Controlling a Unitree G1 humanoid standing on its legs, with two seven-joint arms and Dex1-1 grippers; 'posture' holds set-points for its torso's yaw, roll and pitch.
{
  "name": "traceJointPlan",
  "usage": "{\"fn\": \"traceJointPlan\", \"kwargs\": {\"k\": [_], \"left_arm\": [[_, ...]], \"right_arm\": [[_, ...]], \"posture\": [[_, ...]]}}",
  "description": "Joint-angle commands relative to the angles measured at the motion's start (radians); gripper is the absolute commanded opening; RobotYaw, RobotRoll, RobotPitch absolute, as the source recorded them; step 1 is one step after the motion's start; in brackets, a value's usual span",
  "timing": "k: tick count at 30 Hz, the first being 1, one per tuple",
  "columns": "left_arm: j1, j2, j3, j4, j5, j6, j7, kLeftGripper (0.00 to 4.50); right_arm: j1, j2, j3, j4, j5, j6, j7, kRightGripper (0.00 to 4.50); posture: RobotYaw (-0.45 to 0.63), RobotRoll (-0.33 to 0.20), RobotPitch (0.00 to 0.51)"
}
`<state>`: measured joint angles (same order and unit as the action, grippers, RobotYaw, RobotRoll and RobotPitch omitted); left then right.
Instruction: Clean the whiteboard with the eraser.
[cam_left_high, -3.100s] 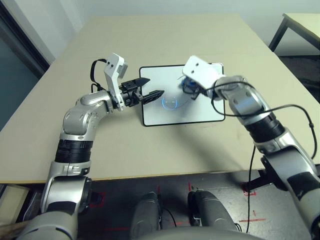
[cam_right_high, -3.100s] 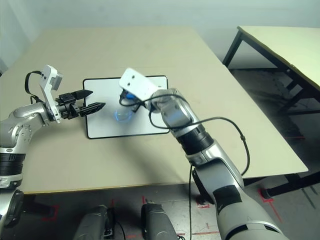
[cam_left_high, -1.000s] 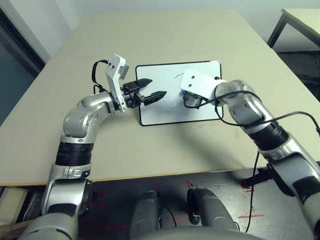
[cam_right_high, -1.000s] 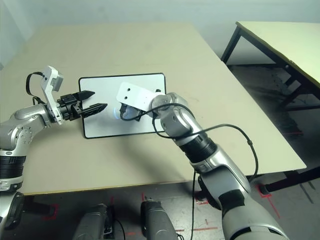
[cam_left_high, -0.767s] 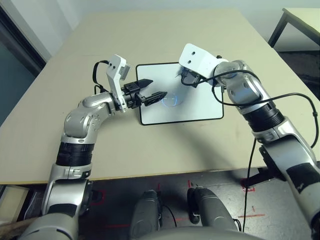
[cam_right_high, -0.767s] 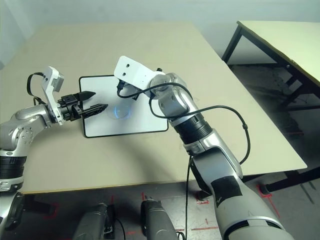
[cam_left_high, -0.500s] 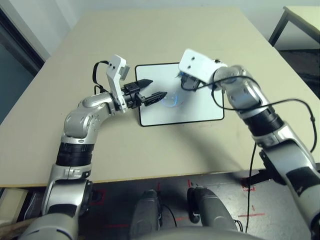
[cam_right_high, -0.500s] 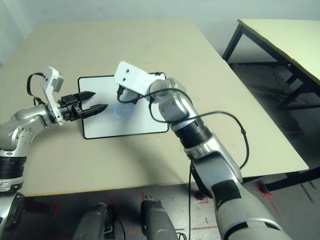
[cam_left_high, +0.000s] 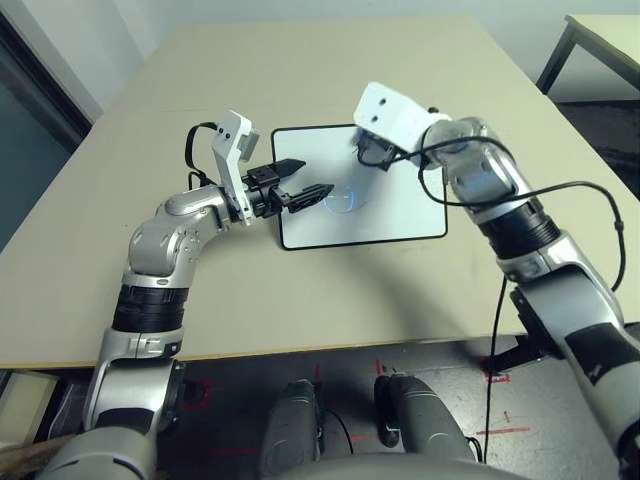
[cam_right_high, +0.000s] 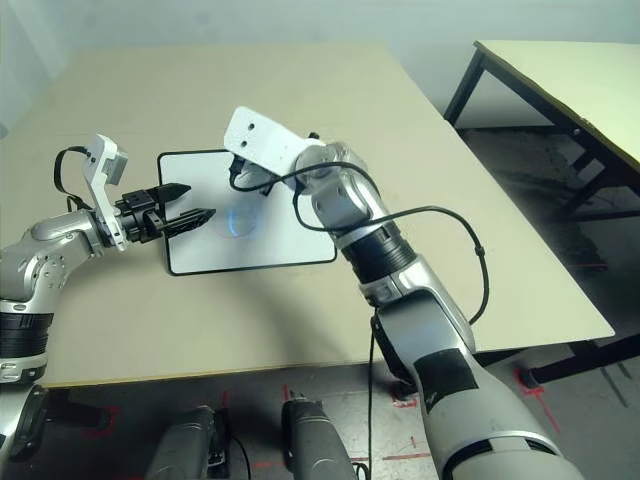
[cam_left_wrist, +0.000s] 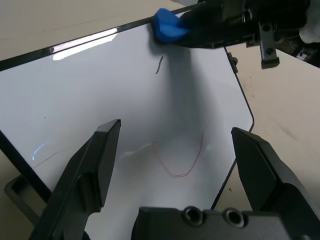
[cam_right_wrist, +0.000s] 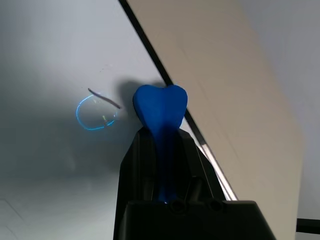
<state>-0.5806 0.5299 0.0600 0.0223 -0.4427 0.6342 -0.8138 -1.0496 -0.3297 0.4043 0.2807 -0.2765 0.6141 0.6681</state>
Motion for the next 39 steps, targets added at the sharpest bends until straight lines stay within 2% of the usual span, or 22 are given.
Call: {"fn": "traceJointPlan", "kwargs": {"k": [1,7,13,18,21,26,30,39], "left_arm": [[0.009,0.009,0.001,0.004,0.0,-0.004,-0.005,4.5],[0.004,0.016,0.006,0.013,0.001,-0.007,-0.005,4.5],[0.005,0.023,0.008,0.014,0.001,-0.004,-0.005,4.5],[0.006,0.025,0.008,0.01,0.0,0.0,-0.003,4.5],[0.007,0.026,0.01,0.003,-0.003,0.005,0.001,4.5],[0.015,0.028,0.015,-0.011,-0.007,0.011,0.007,4.5],[0.015,0.028,0.016,-0.015,-0.008,0.014,0.01,4.5],[0.009,0.025,0.013,-0.017,-0.009,0.019,0.011,4.5]], "right_arm": [[0.073,-0.013,0.057,-0.082,-0.011,0.058,0.059,0.44],[0.135,-0.032,0.086,-0.185,-0.018,0.116,0.102,0.44],[0.026,0.017,0.01,-0.051,-0.003,0.039,0.018,0.44],[-0.014,0.042,0.0,0.03,0.001,-0.007,-0.006,0.44],[0.012,0.044,0.017,0.02,-0.005,-0.004,0.006,0.44],[0.146,-0.018,0.093,-0.158,-0.023,0.086,0.101,0.44],[0.164,-0.032,0.099,-0.204,-0.027,0.117,0.119,0.44],[-0.009,0.055,-0.022,0.019,0.009,-0.007,-0.014,0.43]], "posture": [[-0.04,0.0,0.118],[-0.04,0.0,0.121],[-0.04,0.0,0.123],[-0.03,0.0,0.124],[-0.03,0.0,0.123],[-0.02,0.0,0.124],[-0.03,0.0,0.123],[-0.03,0.0,0.122]]}}
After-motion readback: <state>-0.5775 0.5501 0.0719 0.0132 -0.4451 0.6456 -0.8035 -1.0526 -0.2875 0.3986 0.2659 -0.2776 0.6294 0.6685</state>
